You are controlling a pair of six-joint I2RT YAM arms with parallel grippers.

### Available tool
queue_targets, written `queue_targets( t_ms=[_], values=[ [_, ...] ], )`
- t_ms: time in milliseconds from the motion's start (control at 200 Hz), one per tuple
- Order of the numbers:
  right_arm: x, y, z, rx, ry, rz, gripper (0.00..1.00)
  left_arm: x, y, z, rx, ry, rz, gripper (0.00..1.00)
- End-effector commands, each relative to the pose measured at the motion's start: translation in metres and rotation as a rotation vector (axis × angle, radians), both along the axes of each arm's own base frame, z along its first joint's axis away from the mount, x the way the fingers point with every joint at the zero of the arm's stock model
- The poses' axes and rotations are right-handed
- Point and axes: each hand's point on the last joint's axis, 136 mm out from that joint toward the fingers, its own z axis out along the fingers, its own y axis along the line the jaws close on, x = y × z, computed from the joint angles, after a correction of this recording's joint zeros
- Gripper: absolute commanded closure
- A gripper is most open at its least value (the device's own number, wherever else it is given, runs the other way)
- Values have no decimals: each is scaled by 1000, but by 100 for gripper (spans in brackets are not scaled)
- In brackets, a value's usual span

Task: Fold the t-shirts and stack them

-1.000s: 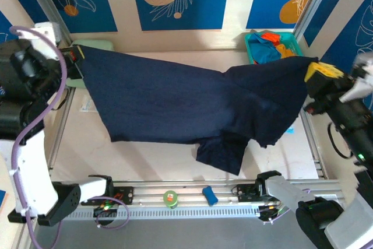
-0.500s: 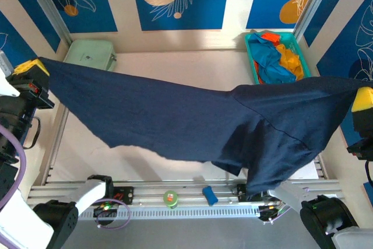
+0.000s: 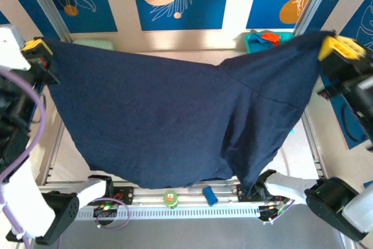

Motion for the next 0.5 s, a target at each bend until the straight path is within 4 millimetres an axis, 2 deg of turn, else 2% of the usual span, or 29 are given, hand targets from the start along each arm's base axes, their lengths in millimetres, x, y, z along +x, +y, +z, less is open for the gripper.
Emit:
queue_targets(
  t_ms=[0, 75, 125, 225, 400, 490],
  values=[
    [57, 1, 5, -137, -33, -239, 100, 56, -1, -18, 40, 41, 31, 100],
    [96, 11, -14, -199, 29, -288, 100, 94, -3, -44, 52, 98, 41, 100],
    [129, 13, -38, -190, 130, -272, 100, 122, -5, -67, 58, 147, 50, 100],
    [198, 2, -87, -134, 311, -275, 100, 175, -8, -113, 68, 232, 65, 100],
    [316, -7, -171, -103, 498, -251, 100, 262, -10, -184, 91, 331, 105, 100],
    [370, -1, -213, -121, 576, -221, 100, 304, -9, -218, 110, 379, 135, 100]
  ],
)
